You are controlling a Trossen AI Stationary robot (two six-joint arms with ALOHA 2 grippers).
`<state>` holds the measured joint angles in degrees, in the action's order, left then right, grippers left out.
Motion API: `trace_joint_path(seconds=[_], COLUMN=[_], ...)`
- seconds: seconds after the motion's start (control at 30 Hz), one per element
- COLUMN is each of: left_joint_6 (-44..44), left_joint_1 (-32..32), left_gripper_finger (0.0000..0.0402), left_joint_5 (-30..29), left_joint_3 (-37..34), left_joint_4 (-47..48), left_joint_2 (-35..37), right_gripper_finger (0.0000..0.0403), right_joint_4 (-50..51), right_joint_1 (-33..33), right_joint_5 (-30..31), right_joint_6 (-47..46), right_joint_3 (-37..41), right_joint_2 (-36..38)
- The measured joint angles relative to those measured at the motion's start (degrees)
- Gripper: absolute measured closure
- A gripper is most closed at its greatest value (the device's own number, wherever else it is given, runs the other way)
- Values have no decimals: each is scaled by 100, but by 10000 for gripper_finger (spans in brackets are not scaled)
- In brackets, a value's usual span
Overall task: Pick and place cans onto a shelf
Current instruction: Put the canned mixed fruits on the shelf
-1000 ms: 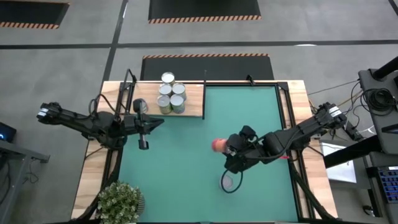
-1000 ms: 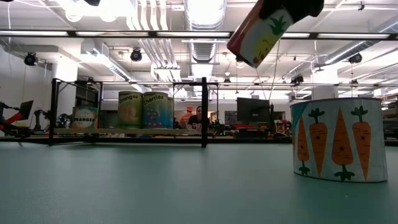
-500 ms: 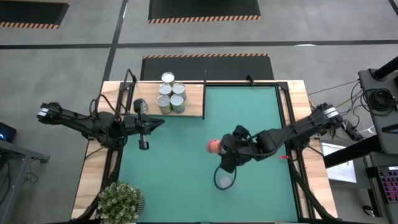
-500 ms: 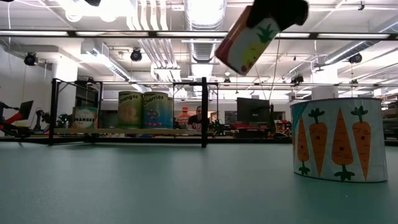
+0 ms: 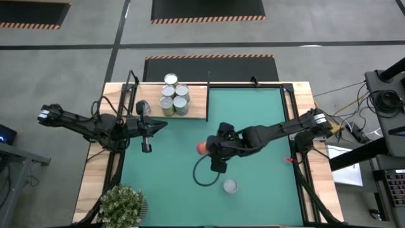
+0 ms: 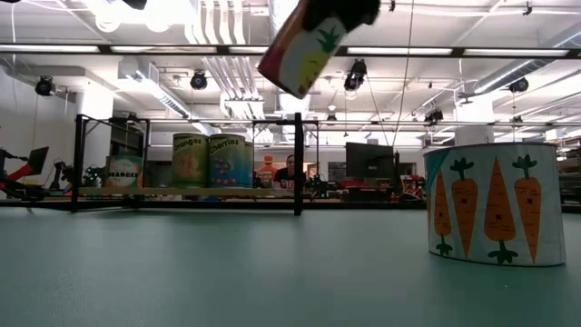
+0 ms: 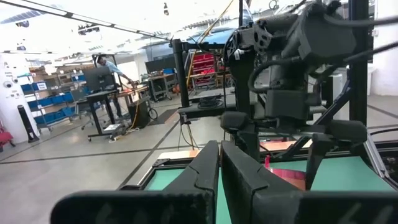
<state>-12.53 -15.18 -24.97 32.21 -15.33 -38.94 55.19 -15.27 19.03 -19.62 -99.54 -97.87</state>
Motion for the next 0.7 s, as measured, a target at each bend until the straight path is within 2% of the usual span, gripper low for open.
trace_joint_path(seconds=[0.23,0.4,0.7], left_joint_6=[-2,-2,-2], left_joint_1=[0,0,0], left_gripper_finger=[402,402,402], left_joint_5=[-1,0,0], left_joint_3=[-2,-4,-7], left_joint_4=[8,7,33], left_joint_2=[3,8,24], right_gripper_finger=[108,108,108], right_joint_4=[619,662,532], right_joint_1=[248,477,1356], right_joint_5=[3,38,62], right_joint_6=[758,1455,2130], right_joint_3=[-1260,-1940,-2360], right_joint_2=[-564,-882,-1094])
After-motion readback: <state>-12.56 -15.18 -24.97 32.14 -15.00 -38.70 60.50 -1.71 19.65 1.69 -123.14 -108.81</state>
